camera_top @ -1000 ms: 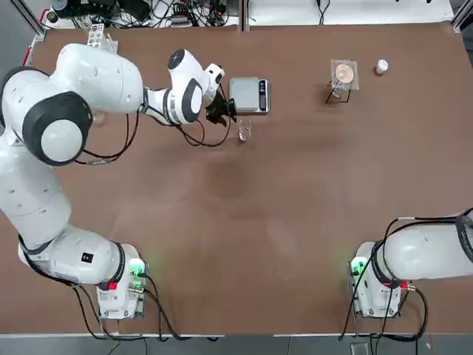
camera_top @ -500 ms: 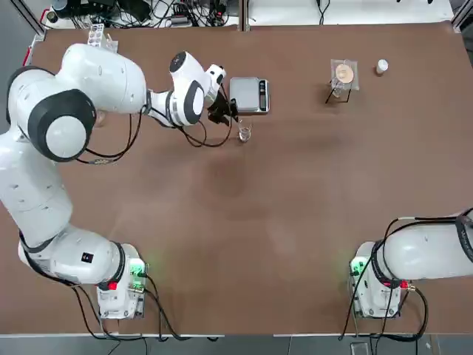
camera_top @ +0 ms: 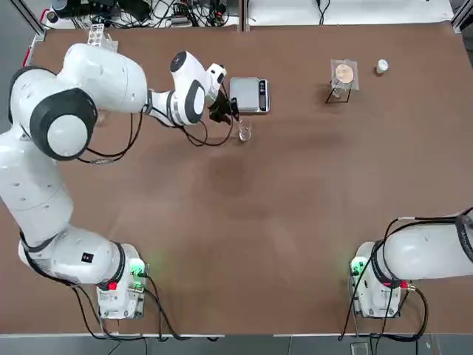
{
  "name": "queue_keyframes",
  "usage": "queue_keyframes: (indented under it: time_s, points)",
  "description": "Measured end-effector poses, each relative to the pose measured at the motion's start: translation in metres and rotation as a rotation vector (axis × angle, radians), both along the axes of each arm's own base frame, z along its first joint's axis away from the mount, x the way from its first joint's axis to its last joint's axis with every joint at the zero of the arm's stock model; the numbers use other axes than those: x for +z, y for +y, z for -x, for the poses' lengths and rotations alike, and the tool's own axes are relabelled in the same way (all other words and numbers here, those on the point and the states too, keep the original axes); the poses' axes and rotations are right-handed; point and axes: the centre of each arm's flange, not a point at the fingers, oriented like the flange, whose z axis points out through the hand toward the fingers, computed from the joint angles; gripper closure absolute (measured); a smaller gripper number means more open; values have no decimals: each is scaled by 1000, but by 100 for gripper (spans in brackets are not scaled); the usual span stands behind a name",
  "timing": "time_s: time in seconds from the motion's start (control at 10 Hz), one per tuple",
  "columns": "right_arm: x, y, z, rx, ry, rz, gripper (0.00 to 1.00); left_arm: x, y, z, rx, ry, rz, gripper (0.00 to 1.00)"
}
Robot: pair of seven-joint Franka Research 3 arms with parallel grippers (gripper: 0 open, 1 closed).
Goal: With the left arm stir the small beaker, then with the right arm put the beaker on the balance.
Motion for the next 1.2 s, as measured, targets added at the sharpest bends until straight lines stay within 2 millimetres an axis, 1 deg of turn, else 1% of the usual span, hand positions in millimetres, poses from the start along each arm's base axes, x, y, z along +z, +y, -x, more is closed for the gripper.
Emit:
queue_keyframes:
  time_s: [0.2,0.3,0.6,0.8,0.9,1.1,1.2]
  points:
    - [-19,1,-7,3,7,2,0,-1,-1,0,-1,2,2,66]
    - [-27,2,-9,3,15,2,0,-1,-2,0,-1,3,3,66]
    - [-30,2,-9,6,21,3,0,-6,-2,0,1,11,3,69]
    - [-31,4,-9,9,23,0,0,-6,-2,-1,2,10,4,73]
    - [-31,5,-8,10,31,-3,0,-6,-3,0,1,10,5,72]
    - [-33,5,-7,29,49,-11,0,-4,-6,2,-6,10,9,74]
    - [-34,3,-6,46,58,-11,0,-4,-7,2,-6,9,10,75]
